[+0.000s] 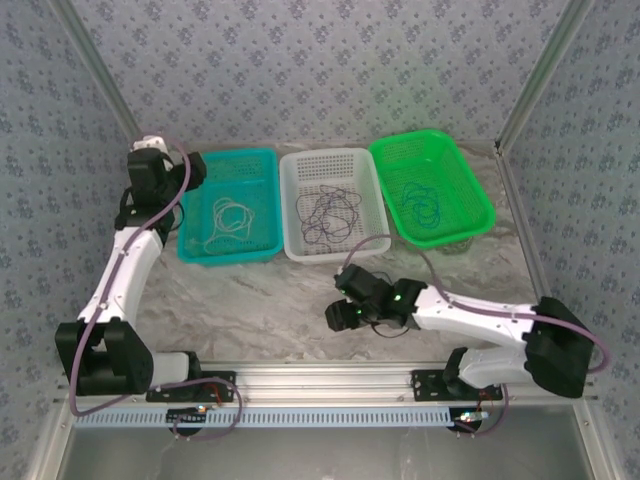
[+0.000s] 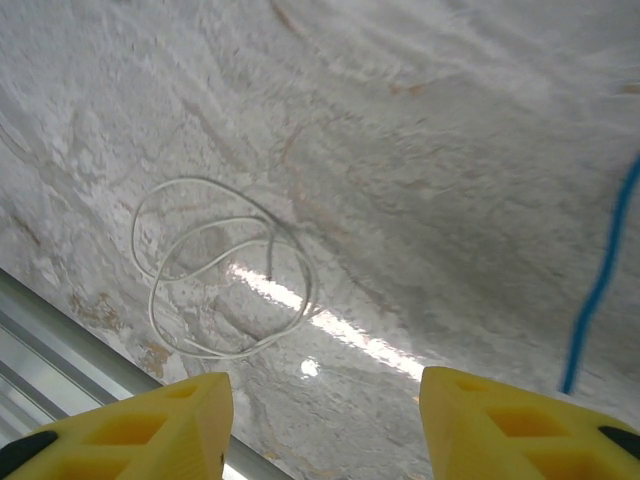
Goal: Untangle the cables
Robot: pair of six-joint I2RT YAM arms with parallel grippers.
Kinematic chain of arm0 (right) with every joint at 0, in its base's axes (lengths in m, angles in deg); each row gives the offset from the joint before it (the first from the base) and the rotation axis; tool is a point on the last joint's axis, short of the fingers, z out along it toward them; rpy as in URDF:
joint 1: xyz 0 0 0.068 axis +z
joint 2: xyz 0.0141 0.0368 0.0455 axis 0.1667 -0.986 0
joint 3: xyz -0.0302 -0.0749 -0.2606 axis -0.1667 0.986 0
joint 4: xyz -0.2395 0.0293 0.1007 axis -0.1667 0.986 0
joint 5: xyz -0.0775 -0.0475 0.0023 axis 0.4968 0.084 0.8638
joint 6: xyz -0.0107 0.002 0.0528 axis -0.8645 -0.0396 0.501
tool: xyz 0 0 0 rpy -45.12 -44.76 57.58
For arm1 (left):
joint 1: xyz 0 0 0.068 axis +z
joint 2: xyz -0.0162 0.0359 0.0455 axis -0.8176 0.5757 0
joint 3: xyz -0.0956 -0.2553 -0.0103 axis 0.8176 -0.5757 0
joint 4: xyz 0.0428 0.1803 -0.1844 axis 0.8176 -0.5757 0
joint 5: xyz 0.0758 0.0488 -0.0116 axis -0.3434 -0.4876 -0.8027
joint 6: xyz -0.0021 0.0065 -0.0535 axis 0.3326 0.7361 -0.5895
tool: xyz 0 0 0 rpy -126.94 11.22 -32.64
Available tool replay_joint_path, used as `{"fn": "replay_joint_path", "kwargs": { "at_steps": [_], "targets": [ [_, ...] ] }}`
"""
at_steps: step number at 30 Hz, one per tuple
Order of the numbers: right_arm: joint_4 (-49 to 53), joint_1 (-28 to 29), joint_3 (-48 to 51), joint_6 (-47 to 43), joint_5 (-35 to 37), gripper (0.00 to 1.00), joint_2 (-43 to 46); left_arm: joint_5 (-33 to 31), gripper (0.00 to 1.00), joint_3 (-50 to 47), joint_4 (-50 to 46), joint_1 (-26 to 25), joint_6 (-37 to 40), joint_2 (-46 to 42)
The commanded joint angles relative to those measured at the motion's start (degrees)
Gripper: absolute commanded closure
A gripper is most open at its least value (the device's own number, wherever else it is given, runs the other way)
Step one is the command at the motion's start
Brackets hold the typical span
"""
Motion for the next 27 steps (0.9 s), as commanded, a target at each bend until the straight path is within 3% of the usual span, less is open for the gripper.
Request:
{"fn": "replay_joint_path", "kwargs": {
  "at_steps": [1,8,17,22,27],
  "targets": [
    [-0.73,2.16,-3.11,-1.21,1.16,0.46,-4.38,-1.65,0.14,-1.87,-0.24,0.12,-4.23,-4.37],
    [-1.95,3.78,-4.32,1.47,1.22,0.52,-10.95,-0.63,0.01,-6.14,-0.43,-2.60,-6.31,-11.14],
    [-6.06,3.87,-4.95,3.71,3.42,0.56,-17.22,-2.15,0.01,-13.73,0.46,-10.23,-6.61,-21.03],
    [-5.04,4.03,-6.89,4.03,4.44,0.73,-21.08,-3.36,0.01,-17.32,0.25,-13.18,-6.26,-25.60],
    [-4.05,5.21,-4.48,3.54,10.54,0.97,-13.50,-3.04,0.01,-19.28,-1.46,-15.35,-5.33,-28.45]
  ]
}}
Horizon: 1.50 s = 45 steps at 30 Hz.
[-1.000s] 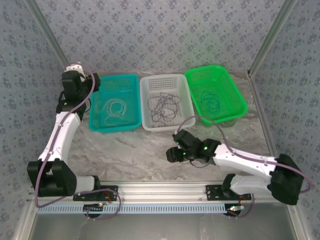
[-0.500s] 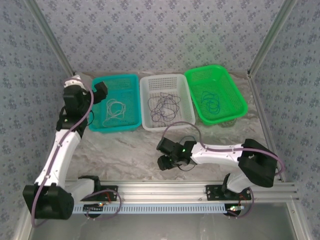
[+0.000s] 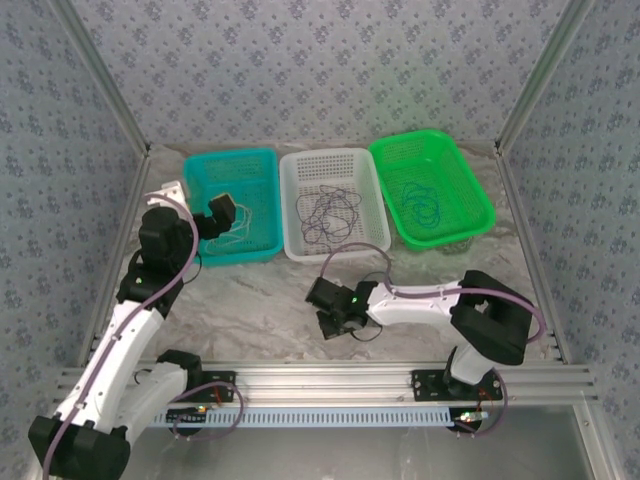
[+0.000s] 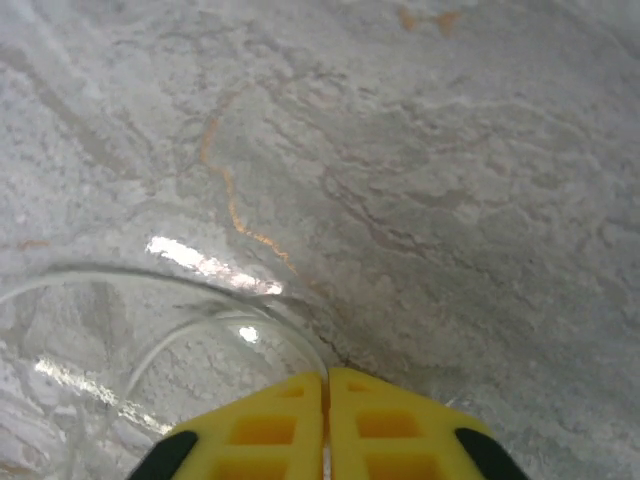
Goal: Untangle the cables
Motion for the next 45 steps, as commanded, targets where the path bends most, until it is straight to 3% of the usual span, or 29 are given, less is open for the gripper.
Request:
{"fn": "replay_joint_path", "kwargs": {
  "at_steps": [1,8,17,24,27,32,39,45],
  "targets": [
    [-2.27,1.35,1.35,-0.57,5.24,1.00,6.27,-0.04,0.01,-0.91,-0.12,-1.40,0.75,-1.90],
    [-3.68,1.70,5.27,-9.67,7.00,1.00,21.15,10.40,0.02,-4.71,3.33,-6.88,1.33,-2.16],
    [-4.20,0.75,9.78,-10.39,15.00,1.00,35.11,11.93,0.07,-10.57,7.48,-18.92,2.25,-3.30],
    [-8.97,0.85,14.14,-10.22,21.80,1.00,44.21,15.55,0.25,-16.73,15.45,-24.79,-6.72,-3.53],
    [-12.09,1.38,15.10,-11.26,23.77,1.00,45.53,14.60,0.32,-17.78,17.39,-29.18,-10.36,-2.02],
    [-16.41,2.28,15.14,-13.67,25.95,1.00,45.25,8.52,0.35,-18.81,20.95,-35.74,-15.48,-0.18],
    [-19.23,2.60,14.86,-15.06,27.29,1.00,44.72,6.69,0.41,-19.09,26.17,-39.33,-17.51,2.13],
    [-21.37,3.11,15.28,-14.65,27.32,1.00,44.09,6.14,0.55,-18.08,27.78,-40.55,-17.33,5.36]
  ]
}}
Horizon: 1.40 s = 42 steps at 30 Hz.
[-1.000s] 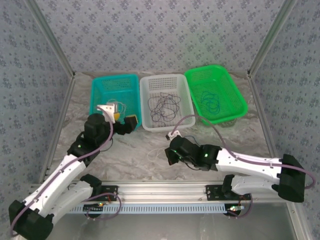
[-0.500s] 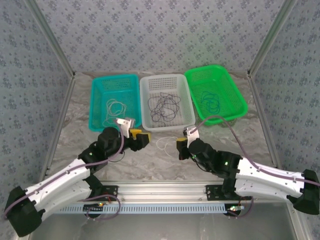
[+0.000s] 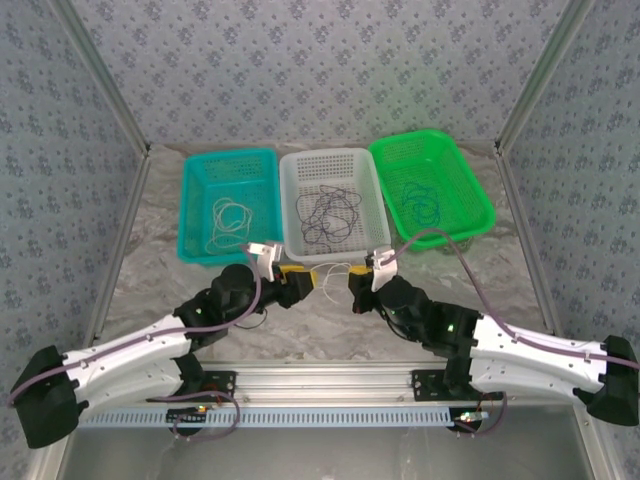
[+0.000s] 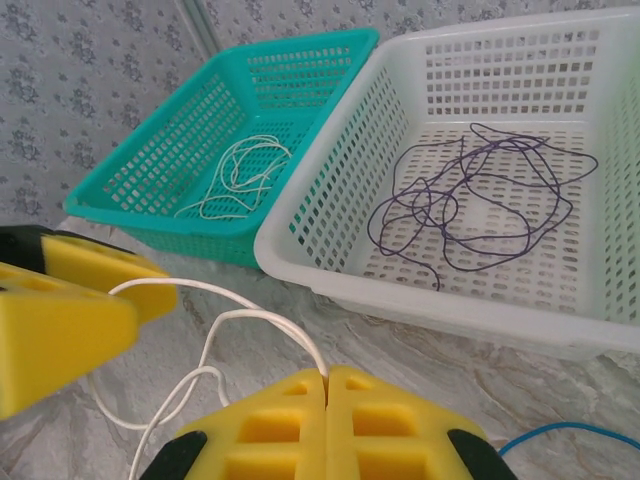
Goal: Untangle the cables
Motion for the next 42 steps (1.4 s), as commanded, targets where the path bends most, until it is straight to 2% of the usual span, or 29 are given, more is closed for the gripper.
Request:
{"fn": "replay_joint_path", "kwargs": {
  "at_steps": [1,7,11,14,16,17,18,19,22,24,25,27,28,34,42],
  "targets": [
    [-2.66,0.76,0.65,-0.50,2.55,1.00,-0.19,-1.39,0.57,1.39,3.39,-0.94,-0.28,1.47],
    [-4.12,1.46,1.57,-0.30,2.38,1.00,-0.28,-5.91,0.75,1.65,2.77,-1.44,-1.21,2.49],
    [-2.81,1.74,2.05,0.09,1.15,1.00,-0.02,-10.57,0.89,2.43,-2.98,-1.49,0.07,0.41],
    [2.07,1.73,1.43,1.45,0.92,0.98,-0.26,-11.50,1.00,4.10,-8.33,-1.49,3.43,-1.28],
    [5.10,1.70,1.24,2.20,0.42,0.91,-0.19,-11.58,1.00,4.77,-10.59,-1.49,5.23,-2.25],
    [7.11,1.66,0.93,2.56,0.26,0.84,-0.20,-11.49,1.00,5.23,-11.74,-1.48,6.36,-2.52],
    [9.44,1.67,0.52,3.05,0.54,0.72,-0.10,-11.20,1.00,5.72,-13.02,-1.49,7.33,-2.53],
    [11.54,1.67,-0.06,3.41,1.10,0.63,0.03,-10.83,1.00,6.28,-14.23,-1.49,8.22,-2.45],
    [16.47,1.58,-1.43,3.30,2.36,0.59,1.42,-8.98,1.00,7.84,-17.32,-1.46,10.52,-1.68],
    [17.12,1.52,-1.88,1.72,2.03,0.52,3.00,-7.84,1.00,8.63,-18.96,-1.49,11.51,-0.97],
    [17.10,1.49,-2.05,0.97,1.85,0.46,3.75,-7.66,1.00,8.98,-19.65,-1.49,11.67,-0.62],
    [17.25,1.12,-2.36,0.17,2.08,0.28,4.75,-6.77,1.00,9.16,-19.63,-1.49,12.14,-0.42],
    [17.28,0.93,-2.56,0.09,2.28,0.24,4.90,-6.31,1.00,9.07,-19.07,-1.49,12.16,-0.42],
    [11.54,-1.87,-2.70,-0.77,-1.20,0.21,3.13,-3.14,1.00,8.14,-14.86,-1.48,11.85,-0.08],
    [5.74,-4.39,-5.87,-2.91,-5.77,0.18,-6.07,0.33,1.00,8.58,-11.51,-2.96,13.36,1.42]
  ]
}}
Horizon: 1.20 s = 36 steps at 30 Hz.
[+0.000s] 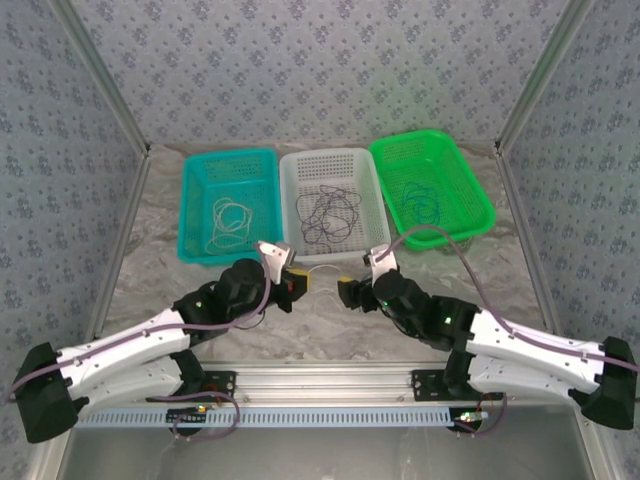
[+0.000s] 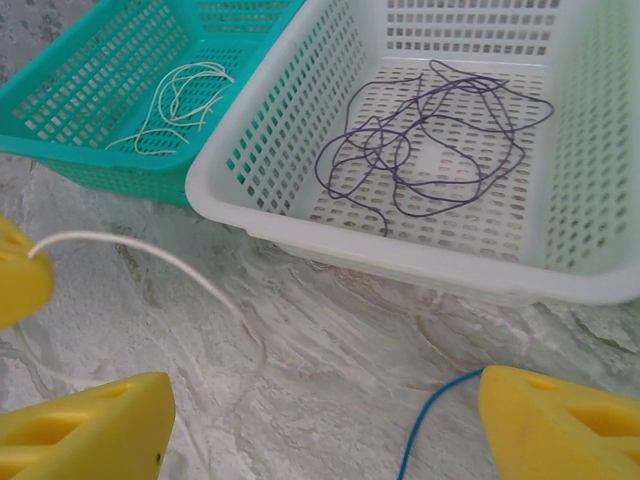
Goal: Untangle the cables
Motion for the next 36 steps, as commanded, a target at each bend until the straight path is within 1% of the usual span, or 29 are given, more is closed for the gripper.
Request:
{"fn": "replay_joint_path", "kwargs": {
  "at_steps": [1,3,6,8,10,13,15,21,25,27,28,29,31,33,34,36],
  "targets": [
    [-3.96,-0.53,-2.78,-1.72,-1.76,0.18,-3.28,3.11,1.00,1.37,4.35,-0.91,1.69,0.45],
    [-3.93,-1.30,-3.48,-1.53,-1.08,0.21,-5.69,3.73,1.00,1.30,5.58,-1.66,2.45,0.41],
    [-3.80,-3.47,-3.93,-0.76,-2.69,0.34,-8.59,4.30,1.00,0.77,7.40,-2.00,2.91,-0.59],
    [-2.59,-4.46,-3.97,-0.32,-2.78,0.40,-10.10,4.17,1.00,0.33,8.11,-2.00,2.93,-2.02],
    [-0.20,-5.40,-4.00,0.57,-1.83,0.49,-11.04,4.72,1.00,-0.18,8.78,-2.00,3.30,-3.51],
    [3.73,-7.41,-4.49,1.13,-0.27,0.68,-10.81,6.13,1.00,-0.69,8.74,-2.00,3.47,-5.49],
    [5.78,-8.34,-4.89,0.14,1.01,0.75,-10.23,6.61,1.00,-1.07,8.24,-2.00,3.40,-6.30],
    [13.83,-9.62,-8.64,-5.62,7.18,0.82,-9.20,7.51,1.00,-1.45,6.50,-2.00,3.22,-6.85],
    [14.64,-9.90,-9.79,-6.38,8.25,0.86,-8.39,6.31,1.00,-1.71,6.48,-2.00,2.80,-6.60],
    [14.02,-9.91,-9.51,-5.68,7.33,0.86,-8.00,3.83,1.00,-1.82,6.12,-2.00,2.34,-6.77],
    [13.81,-9.96,-9.26,-5.07,6.49,0.84,-7.56,1.46,1.00,-1.63,5.40,-2.00,1.74,-7.01],
    [13.87,-9.91,-9.09,-4.25,5.97,0.77,-7.00,-0.98,1.00,-1.46,4.37,-2.00,1.11,-7.30],
    [13.40,-9.71,-7.61,-2.80,4.25,0.59,-4.83,-5.96,1.00,-1.35,3.40,-2.00,0.59,-8.23],
    [11.60,-9.27,-5.11,-1.69,1.23,0.46,-1.57,-8.38,1.00,-1.70,4.82,-2.00,0.69,-9.22],
    [9.97,-9.08,-3.44,-1.18,-0.70,0.42,0.27,-9.49,1.00,-1.80,5.59,-1.95,0.54,-9.60],
    [7.93,-8.32,-0.76,0.65,-3.23,0.40,3.38,-11.78,1.00,-1.47,6.47,-1.95,0.05,-9.91]
  ]
}}
